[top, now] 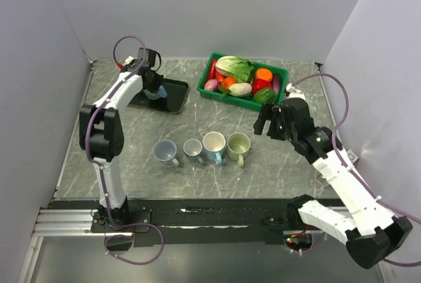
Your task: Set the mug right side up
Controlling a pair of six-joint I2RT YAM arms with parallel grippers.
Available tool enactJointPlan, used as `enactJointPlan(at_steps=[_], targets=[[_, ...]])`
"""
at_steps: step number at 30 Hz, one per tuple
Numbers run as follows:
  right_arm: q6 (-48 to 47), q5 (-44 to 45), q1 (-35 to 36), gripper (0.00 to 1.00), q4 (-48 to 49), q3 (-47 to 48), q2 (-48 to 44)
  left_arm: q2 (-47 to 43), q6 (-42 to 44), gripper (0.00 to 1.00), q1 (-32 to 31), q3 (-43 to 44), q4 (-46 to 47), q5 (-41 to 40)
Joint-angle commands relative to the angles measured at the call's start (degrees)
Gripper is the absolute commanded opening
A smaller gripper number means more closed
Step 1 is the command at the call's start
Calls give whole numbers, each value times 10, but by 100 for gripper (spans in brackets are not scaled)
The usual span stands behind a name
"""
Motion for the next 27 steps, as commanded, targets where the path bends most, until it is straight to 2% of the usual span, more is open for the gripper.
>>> enactJointPlan(at_steps=[1,5,8,10,13,19,25,27], targets=[[-10,-72,-6,100,48,75,37,-136,51,1,-1,-14,114,97],[19,-171,-6,100,109,102,61,-198,71,1,1,-42,180,202],[63,-246,-6,100,181,97,72,-215,68,1,2,-45,233,316],[86,-301,-6,100,241,90,84,-227,44,1,2,-55,278,407],[136,-358,-6,100,319,86,103,-239,3,1,2,-68,373,497],[250,-397,-6,100,512,61,134,-267,-21,1,-4,-48,452,564],[327,-423,-4,100,622,93,197,-305,-141,1,-11,-103,625,607],[354,-426,-4,100,665,100,211,-312,-167,1,-15,-118,657,611]])
